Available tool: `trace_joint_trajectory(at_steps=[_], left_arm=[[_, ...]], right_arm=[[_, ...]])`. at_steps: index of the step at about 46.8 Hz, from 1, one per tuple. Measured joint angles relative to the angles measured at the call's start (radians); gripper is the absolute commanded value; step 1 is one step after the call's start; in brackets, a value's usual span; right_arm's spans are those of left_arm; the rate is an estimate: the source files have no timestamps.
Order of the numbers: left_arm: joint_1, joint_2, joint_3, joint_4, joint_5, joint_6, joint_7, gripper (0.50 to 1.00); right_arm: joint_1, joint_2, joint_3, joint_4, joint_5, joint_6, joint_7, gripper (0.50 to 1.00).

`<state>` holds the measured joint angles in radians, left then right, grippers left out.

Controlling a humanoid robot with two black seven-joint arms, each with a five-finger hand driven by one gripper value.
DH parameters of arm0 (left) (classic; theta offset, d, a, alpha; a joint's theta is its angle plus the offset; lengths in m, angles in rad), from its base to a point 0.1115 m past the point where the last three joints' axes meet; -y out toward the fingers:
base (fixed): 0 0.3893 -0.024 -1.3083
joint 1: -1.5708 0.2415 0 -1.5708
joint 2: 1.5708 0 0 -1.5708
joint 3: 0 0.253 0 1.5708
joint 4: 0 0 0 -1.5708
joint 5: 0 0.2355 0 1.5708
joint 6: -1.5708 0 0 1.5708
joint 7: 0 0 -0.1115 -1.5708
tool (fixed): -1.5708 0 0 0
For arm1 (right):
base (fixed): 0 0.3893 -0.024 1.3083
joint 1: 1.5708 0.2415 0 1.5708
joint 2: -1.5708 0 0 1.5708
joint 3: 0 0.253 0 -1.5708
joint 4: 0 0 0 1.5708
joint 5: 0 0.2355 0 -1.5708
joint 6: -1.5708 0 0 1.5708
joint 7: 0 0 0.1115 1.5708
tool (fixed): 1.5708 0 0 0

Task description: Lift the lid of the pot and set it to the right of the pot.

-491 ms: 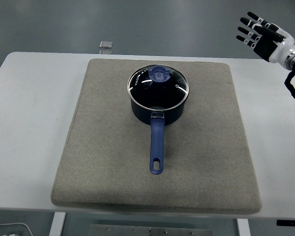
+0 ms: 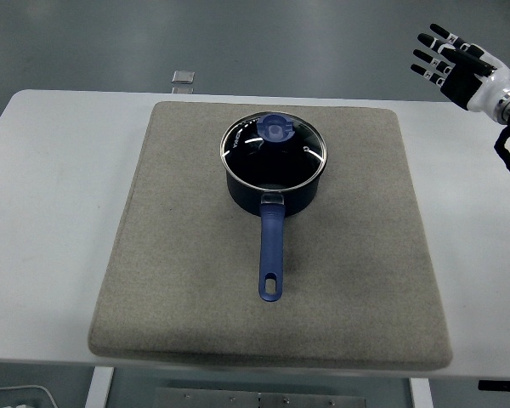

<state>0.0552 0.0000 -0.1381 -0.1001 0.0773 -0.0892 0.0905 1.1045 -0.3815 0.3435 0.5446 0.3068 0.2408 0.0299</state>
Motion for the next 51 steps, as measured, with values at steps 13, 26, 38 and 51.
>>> trace_joint_trajectory(at_steps=[13, 26, 38, 51], left_arm=[[0.0, 0.0, -0.001, -0.002, 0.0, 0.0, 0.0, 1.0], [0.0, 0.0, 0.0, -0.001, 0.001, 0.0, 0.0, 1.0], [0.0, 0.0, 0.0, -0.001, 0.001, 0.0, 0.0, 1.0], [0.0, 0.0, 0.0, -0.001, 0.0, 0.0, 0.0, 1.0]], right_arm=[[0.0, 0.008, 0.0, 0.001, -0.007, 0.005, 0.002, 0.93], [0.003, 0.004, -0.006, 0.002, -0.009, 0.06, 0.004, 0.93], [0.008, -0.006, -0.015, 0.003, -0.116, 0.086, 0.007, 0.93], [0.037, -0.032, -0.011, 0.059, -0.3, 0.122, 0.009, 0.928]])
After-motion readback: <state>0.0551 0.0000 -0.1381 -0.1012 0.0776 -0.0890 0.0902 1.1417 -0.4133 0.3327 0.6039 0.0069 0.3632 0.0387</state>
